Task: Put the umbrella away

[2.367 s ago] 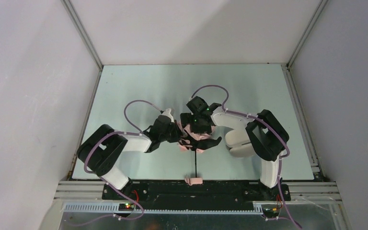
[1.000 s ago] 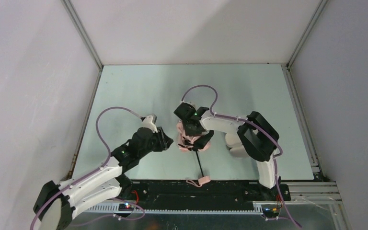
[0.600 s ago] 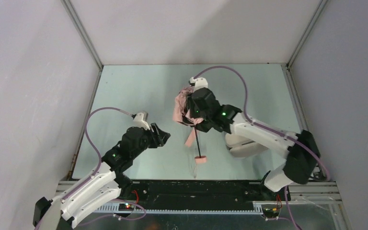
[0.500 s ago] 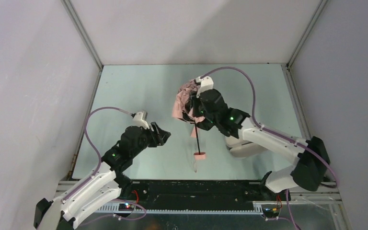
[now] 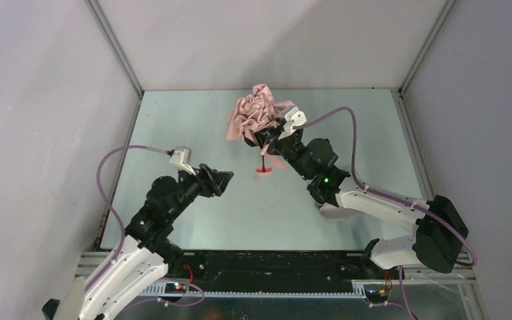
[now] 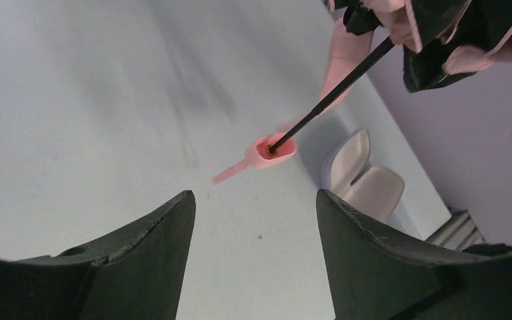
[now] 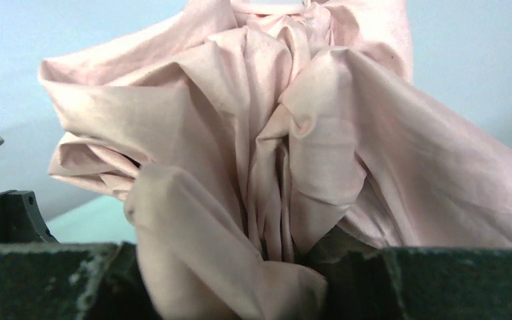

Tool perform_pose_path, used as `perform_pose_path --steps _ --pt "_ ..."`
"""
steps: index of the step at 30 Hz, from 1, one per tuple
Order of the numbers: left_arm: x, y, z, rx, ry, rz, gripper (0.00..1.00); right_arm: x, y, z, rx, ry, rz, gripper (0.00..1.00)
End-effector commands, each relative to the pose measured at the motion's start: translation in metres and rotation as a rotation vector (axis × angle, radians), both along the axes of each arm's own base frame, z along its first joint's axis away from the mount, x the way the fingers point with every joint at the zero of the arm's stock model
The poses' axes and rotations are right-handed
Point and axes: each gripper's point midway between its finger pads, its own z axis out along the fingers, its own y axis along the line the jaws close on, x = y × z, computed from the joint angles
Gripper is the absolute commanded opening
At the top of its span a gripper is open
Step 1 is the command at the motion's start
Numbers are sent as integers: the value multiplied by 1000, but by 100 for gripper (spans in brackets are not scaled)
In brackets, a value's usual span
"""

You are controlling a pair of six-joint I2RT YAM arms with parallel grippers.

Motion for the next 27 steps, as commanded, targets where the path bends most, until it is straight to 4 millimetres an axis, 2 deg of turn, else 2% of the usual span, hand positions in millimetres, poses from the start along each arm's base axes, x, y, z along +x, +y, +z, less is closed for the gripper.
perform_pose_path --steps 1,2,3,4,5,6,7,8,9,10,11,13,15,18,20,24,27 --pt "5 23 44 15 -110 98 72 -21 -11 88 153 -302 5 0" --pt "5 23 44 15 -109 102 72 -21 -9 77 169 -269 11 0" --pt "4 24 44 11 -109 105 72 -22 -7 46 145 -226 21 0" --pt "4 24 40 11 -99 109 72 -24 -2 32 180 -211 37 0" --pt "4 24 40 7 -99 108 72 -27 0 -6 148 -169 42 0" --pt "4 25 35 8 -88 111 71 -30 7 -25 176 -161 41 0" --pt "2 25 34 5 -88 111 71 -33 7 -62 137 -121 36 0" --pt "2 26 29 5 -77 116 71 -34 13 -91 150 -90 6 0" --pt "1 28 29 1 -79 120 71 -35 17 -137 86 -19 -2 0" --pt "0 28 25 0 -71 123 71 -41 22 -154 93 30 5 0" --pt "-1 30 24 -3 -73 128 71 -44 27 -186 56 92 18 0" --pt "-3 32 19 -2 -65 136 71 -49 32 -215 30 151 9 0" --pt "-4 35 15 2 -58 144 71 -50 31 -227 15 172 -14 0" --pt "-5 35 9 1 -45 145 70 -45 22 -225 26 179 -47 0" --pt "-5 33 5 0 -37 136 70 -45 17 -216 52 184 -42 0" --pt "-6 24 -2 0 -17 98 71 -48 10 -184 136 221 -17 0" --pt "-7 16 0 -15 -28 51 72 -48 6 -165 165 348 -12 0"
